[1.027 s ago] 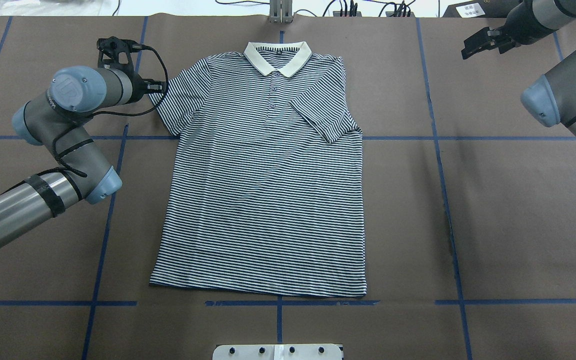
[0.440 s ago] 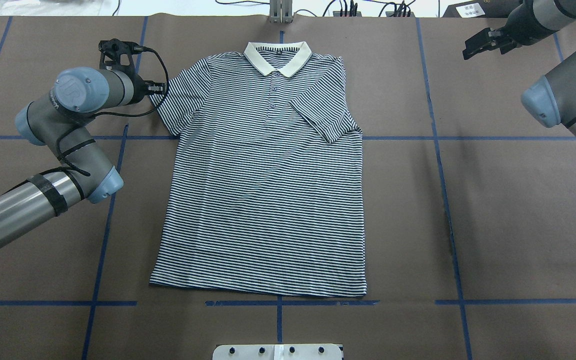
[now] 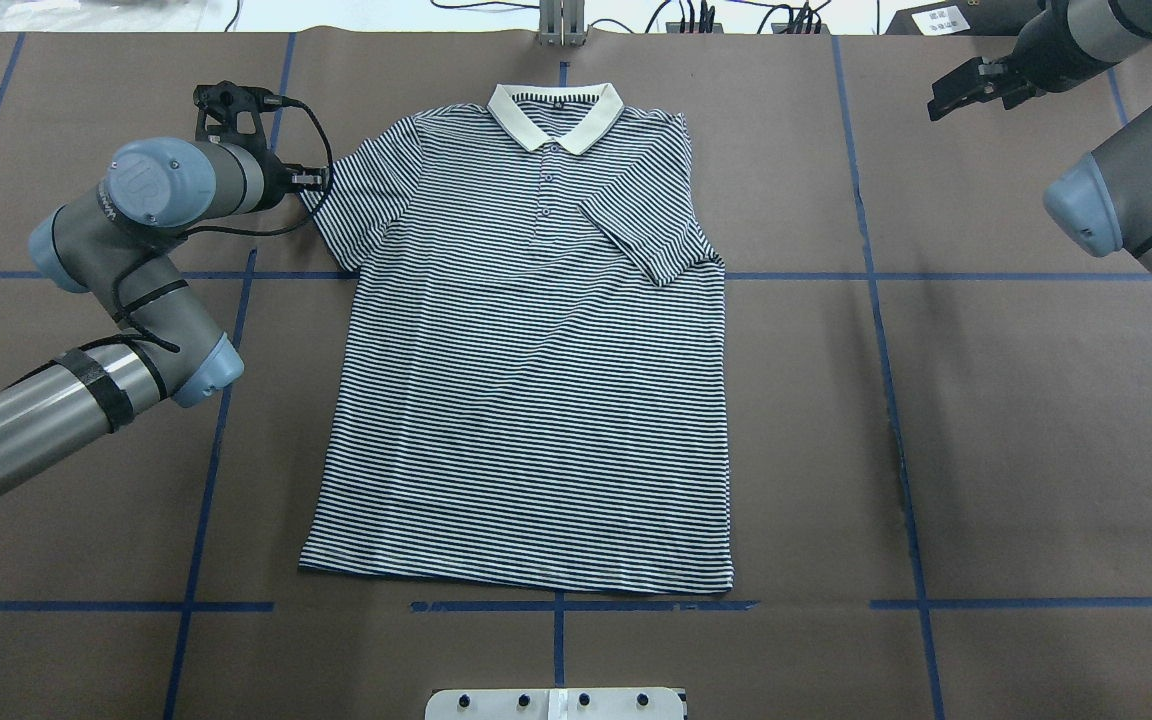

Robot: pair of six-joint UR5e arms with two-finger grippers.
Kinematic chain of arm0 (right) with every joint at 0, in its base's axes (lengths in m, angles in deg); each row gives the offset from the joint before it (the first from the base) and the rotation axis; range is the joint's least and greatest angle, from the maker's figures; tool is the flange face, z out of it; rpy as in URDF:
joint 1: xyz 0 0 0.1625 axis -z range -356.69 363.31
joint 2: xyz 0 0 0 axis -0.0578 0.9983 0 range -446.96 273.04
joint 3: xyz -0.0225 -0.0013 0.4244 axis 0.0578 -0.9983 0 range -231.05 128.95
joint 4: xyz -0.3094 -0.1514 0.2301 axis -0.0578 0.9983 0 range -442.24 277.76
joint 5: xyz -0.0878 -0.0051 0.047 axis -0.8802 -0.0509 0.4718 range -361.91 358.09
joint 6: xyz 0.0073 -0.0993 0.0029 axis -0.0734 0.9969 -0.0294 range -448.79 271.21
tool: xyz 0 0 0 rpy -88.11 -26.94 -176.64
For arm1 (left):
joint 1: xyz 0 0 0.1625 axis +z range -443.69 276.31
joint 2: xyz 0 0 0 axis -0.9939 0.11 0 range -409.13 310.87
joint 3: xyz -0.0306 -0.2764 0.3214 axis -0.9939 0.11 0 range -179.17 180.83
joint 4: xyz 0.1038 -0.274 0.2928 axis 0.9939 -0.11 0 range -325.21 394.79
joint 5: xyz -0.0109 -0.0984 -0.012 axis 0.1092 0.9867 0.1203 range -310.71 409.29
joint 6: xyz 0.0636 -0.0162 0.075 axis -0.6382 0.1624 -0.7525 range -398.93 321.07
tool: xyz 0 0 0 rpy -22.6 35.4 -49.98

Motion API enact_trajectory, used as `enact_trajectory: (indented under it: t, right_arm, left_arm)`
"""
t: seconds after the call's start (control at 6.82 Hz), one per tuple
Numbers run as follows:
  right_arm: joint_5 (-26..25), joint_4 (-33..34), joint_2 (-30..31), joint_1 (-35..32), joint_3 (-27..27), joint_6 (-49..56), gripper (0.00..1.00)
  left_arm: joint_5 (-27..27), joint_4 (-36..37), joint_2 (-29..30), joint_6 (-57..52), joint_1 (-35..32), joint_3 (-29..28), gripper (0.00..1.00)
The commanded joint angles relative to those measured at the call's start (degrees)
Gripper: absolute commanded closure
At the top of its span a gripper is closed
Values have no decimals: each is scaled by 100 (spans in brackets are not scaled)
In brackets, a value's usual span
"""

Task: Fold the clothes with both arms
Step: 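Move the left gripper to the sleeve nearest it on the polo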

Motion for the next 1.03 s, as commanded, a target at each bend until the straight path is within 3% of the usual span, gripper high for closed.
enact_trajectory:
  t: [0.0, 0.15, 0.29, 0.88]
  right_arm:
    - [-9, 0, 44, 0, 18, 3, 0]
    - [-9, 0, 44, 0, 18, 3, 0]
    - [0, 0, 53, 0, 18, -6, 0]
    - [-9, 0, 53, 0, 27, -6, 0]
  left_arm:
    - [0, -47, 21, 23, 3, -22, 55]
    - [0, -47, 21, 23, 3, -22, 66]
    - [9, -47, 30, 23, 3, -22, 100]
    - [52, -82, 30, 32, 3, 39, 100]
